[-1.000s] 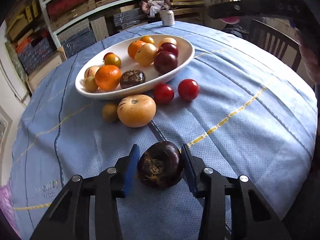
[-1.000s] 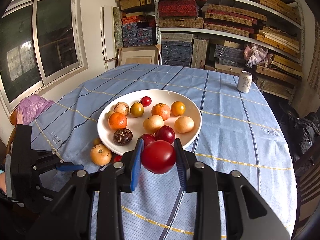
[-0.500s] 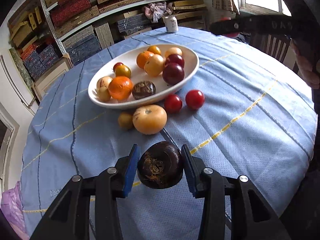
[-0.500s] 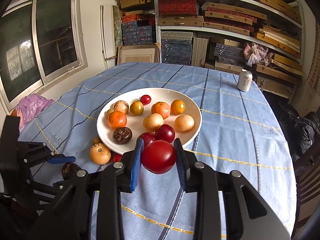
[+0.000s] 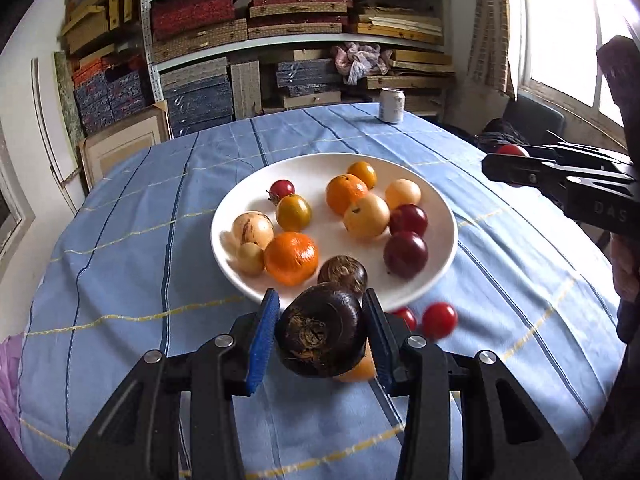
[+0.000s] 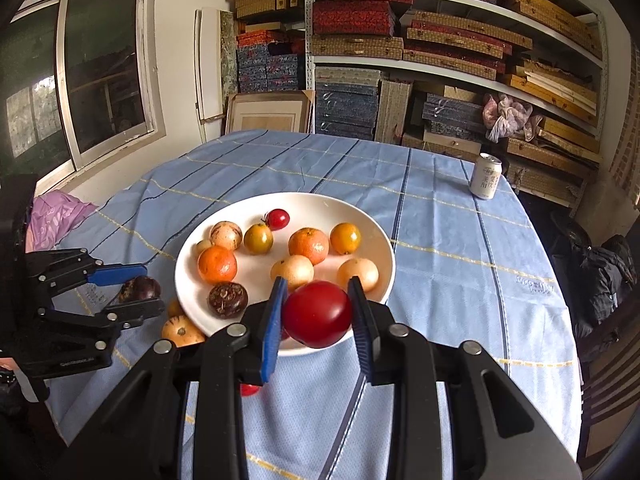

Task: Organize fruits
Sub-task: 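Carry the dark brown fruit and tomato onto the plate and open both grippers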

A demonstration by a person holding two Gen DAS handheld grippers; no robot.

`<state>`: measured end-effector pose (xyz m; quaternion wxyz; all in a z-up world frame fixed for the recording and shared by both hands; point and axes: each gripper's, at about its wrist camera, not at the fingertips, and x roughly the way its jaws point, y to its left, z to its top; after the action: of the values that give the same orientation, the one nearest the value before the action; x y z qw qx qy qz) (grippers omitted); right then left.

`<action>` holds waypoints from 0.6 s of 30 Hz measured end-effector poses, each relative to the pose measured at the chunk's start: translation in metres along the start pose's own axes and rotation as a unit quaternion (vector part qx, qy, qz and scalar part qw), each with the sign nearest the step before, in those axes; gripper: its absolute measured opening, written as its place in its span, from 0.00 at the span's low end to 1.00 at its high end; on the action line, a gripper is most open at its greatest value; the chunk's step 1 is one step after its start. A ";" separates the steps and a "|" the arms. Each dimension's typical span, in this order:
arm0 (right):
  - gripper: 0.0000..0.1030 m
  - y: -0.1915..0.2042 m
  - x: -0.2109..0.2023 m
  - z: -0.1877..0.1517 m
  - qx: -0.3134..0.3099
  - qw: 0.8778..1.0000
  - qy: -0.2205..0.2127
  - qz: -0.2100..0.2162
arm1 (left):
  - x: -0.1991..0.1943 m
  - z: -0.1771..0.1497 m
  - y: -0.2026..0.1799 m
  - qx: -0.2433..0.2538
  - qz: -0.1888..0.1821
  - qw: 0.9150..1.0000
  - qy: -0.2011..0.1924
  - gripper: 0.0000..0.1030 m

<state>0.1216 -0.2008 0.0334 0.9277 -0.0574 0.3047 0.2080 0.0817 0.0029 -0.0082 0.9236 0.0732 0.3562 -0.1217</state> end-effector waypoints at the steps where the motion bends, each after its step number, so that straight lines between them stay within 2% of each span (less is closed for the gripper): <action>1: 0.29 0.000 0.003 0.003 -0.001 1.000 0.000 -0.003 | 0.002 0.003 0.002 -0.003 0.000 1.000 0.000 0.42; 8: 0.29 -0.006 0.039 0.021 0.004 1.000 0.016 0.001 | 0.022 0.029 0.018 -0.025 -0.002 1.000 -0.004 0.42; 18: 0.29 -0.009 0.087 0.032 -0.005 0.999 0.052 0.013 | 0.053 0.048 0.039 -0.043 0.008 0.999 0.017 0.42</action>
<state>0.2054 -0.1710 0.0077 0.9076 -0.0689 0.3518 0.2184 0.1611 0.0202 -0.0065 0.9207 0.0382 0.3759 -0.0980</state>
